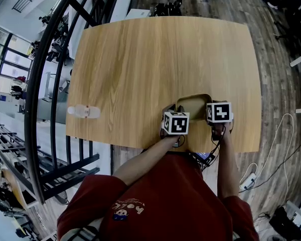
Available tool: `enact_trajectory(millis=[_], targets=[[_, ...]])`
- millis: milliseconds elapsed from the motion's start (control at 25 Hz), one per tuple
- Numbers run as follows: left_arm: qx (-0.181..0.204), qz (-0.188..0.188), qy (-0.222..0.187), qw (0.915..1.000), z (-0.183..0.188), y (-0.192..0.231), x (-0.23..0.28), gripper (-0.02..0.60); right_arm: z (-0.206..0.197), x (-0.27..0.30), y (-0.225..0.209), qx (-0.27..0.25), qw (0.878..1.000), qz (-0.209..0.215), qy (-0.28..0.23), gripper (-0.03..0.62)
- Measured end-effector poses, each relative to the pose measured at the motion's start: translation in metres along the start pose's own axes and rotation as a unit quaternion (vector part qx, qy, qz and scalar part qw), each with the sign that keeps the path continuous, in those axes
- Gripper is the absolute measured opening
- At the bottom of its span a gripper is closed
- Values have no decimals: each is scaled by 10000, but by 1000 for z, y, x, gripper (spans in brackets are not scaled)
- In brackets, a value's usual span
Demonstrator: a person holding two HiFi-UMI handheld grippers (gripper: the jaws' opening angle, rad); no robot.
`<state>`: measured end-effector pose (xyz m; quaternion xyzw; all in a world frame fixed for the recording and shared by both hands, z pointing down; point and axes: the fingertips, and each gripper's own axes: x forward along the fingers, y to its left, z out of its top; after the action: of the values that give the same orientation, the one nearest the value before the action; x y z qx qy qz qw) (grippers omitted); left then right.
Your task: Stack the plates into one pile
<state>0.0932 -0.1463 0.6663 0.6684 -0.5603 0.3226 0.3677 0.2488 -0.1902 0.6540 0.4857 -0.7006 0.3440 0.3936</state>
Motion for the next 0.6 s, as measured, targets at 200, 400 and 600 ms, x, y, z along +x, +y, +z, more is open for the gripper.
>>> enact_trajectory(millis=[200,400,600], targets=[[-189,-107,157,9996,-6,2,7,99,-1,3,-2,11,9999,-108,-57,48],[-273,-233,212,9991,-8,0,11,106,-9,11,-8,135,9999,-39,14,91],[-288,-277,213,9990,-9,3,15,109,-21,21,-7,643,9975,281,119,82]])
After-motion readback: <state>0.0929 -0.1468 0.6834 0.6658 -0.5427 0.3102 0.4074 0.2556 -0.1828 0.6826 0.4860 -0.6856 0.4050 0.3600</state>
